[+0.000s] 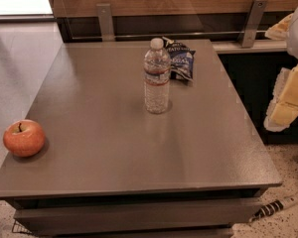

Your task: Move blue chip bag near apple

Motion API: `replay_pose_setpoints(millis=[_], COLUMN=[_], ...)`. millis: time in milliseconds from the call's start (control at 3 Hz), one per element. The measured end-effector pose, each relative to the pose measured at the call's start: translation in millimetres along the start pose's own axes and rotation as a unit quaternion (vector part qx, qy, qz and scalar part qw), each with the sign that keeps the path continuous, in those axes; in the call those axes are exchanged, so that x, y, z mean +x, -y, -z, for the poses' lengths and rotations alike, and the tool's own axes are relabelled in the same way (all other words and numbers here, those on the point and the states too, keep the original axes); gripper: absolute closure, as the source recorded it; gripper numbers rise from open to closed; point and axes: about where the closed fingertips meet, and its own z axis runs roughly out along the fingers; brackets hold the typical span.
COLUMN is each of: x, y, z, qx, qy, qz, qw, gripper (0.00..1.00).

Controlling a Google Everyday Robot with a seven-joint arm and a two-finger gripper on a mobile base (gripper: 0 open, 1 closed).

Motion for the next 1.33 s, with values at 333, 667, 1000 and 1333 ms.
replay_pose_setpoints(millis=[333, 667, 1000, 1333], x=[-0.7, -5.7, -13.3, -26.8], y=[4.5, 38.0, 78.4, 117.2], z=[-1.9, -17.1, -40.1, -65.1], qx=[0.001, 0.004, 0.018, 0.038], qy=[0.005, 0.04, 0.098, 0.16], qz=[0.0, -0.003, -0.028, -0.057], qw=[1.0, 0.9992, 0.9946, 0.9847], gripper=[0.0, 0.0, 0.0, 0.0])
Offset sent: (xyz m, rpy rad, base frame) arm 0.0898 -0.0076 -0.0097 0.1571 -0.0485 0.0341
